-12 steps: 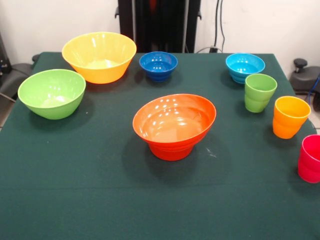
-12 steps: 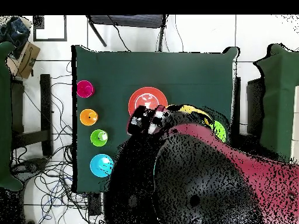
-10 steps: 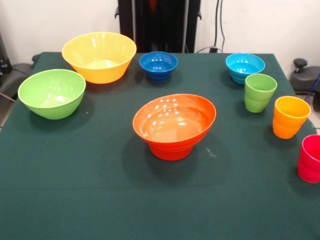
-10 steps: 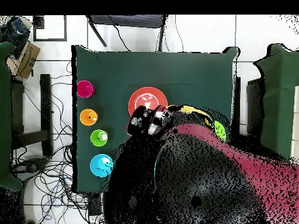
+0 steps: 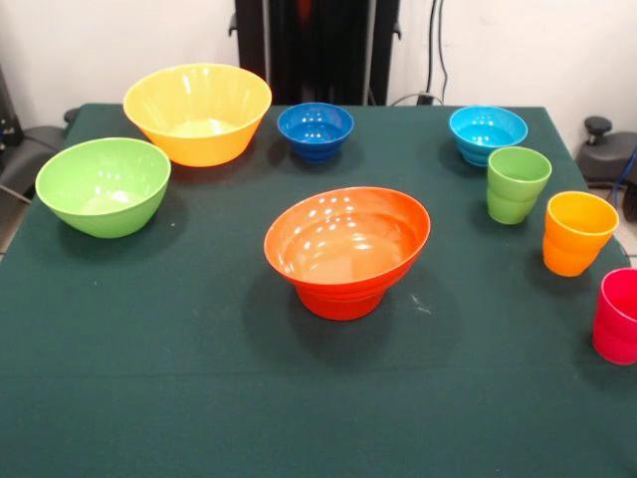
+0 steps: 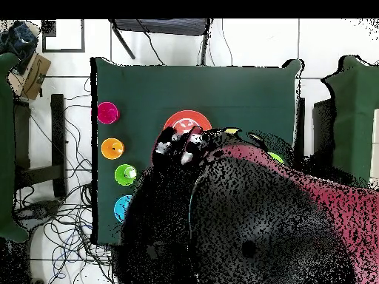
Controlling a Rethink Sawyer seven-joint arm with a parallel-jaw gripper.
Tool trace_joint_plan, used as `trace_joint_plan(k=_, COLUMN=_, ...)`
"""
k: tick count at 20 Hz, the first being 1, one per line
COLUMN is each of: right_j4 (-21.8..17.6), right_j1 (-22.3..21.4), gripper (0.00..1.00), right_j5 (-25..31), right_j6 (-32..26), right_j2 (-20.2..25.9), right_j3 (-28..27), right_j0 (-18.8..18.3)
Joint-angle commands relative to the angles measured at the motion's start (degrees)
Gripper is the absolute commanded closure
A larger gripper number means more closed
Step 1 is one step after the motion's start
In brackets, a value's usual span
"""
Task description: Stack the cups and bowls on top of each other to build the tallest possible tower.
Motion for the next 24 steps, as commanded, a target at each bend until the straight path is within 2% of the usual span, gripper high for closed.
trace_joint_plan(k=1, right_j4=-7.53, right_j1=10.16, gripper=1.0, right_j5=2.89, right_j6=-7.32, right_j2=3.5, right_j3=-3.15, right_j0=3.98)
trace_joint_plan(k=10, right_j4=-10.61, right_j1=15.63, gripper=1.0, right_j5=0.52, right_j6=-2.9, right_j2=1.98, right_j3=-6.15, right_j0=8.75)
trace_joint_plan(k=19, right_j4=-12.58, right_j1=17.69, gripper=1.0, right_j5=-1.76, right_j6=-0.13, right_j2=-0.21, right_j3=-6.34, right_j0=12.11)
trace_joint_plan(k=24, right_j4=-14.26, right_j1=20.22, gripper=1.0, right_j5=-3.88, right_j6=2.49, right_j2=-1.16, right_j3=-7.2, right_j0=14.39)
